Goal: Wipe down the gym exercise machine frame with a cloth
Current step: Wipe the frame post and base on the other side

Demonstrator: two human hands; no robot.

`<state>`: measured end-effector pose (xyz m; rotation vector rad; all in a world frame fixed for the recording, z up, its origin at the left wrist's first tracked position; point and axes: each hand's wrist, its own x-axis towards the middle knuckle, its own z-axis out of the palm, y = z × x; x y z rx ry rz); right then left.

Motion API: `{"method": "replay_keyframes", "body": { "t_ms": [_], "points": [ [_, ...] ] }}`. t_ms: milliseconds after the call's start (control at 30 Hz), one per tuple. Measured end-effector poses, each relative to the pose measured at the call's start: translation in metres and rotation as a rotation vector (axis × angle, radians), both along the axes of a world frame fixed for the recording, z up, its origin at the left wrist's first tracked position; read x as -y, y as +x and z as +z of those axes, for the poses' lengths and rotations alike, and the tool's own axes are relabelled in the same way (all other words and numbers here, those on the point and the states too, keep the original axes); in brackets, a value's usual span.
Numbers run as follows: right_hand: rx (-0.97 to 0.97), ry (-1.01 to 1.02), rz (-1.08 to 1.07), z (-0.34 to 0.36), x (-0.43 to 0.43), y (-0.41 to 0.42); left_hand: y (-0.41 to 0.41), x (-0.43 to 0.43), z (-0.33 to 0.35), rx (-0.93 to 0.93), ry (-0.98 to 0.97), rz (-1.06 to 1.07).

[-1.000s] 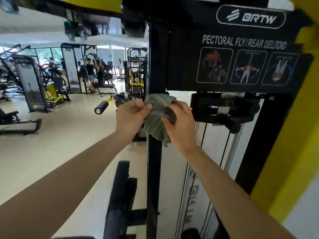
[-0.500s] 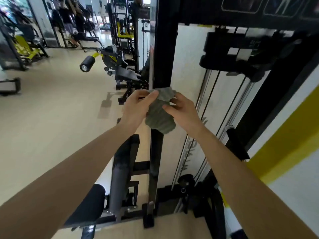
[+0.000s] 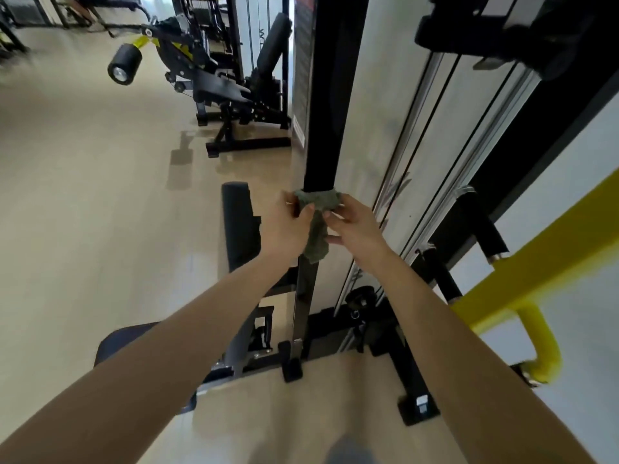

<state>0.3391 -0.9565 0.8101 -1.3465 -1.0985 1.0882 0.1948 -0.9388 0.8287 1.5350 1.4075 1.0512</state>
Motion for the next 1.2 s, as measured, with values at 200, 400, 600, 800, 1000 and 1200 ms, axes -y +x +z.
{"method": "replay_keyframes", "body": {
  "t_ms": [200, 400, 600, 800, 1000, 1200],
  "points": [
    [-0.164, -0.075, -0.052, -0.052, 0.000, 0.004, 0.010, 0.020, -0.055, 0.151, -0.022, 0.087],
    [-0.140, -0.151, -0.012, -0.101, -0.012, 0.020, 0.020, 0.020, -0.111, 0.275, -0.130, 0.197],
    [-0.043, -0.240, 0.011, -0.148, -0.021, 0.022, 0.032, 0.014, -0.151, 0.063, -0.224, 0.328],
    [0.136, -0.270, 0.007, -0.195, -0.031, 0.019, 0.032, 0.005, -0.187, -0.017, -0.312, 0.325],
    [0.342, -0.271, 0.123, -0.221, -0.024, 0.018, 0.020, -0.006, -0.239, -0.010, -0.438, 0.269],
    [-0.254, -0.574, 0.120, -0.213, -0.013, 0.010, 0.022, 0.002, -0.221, -0.061, -0.431, 0.286]
  ]
}}
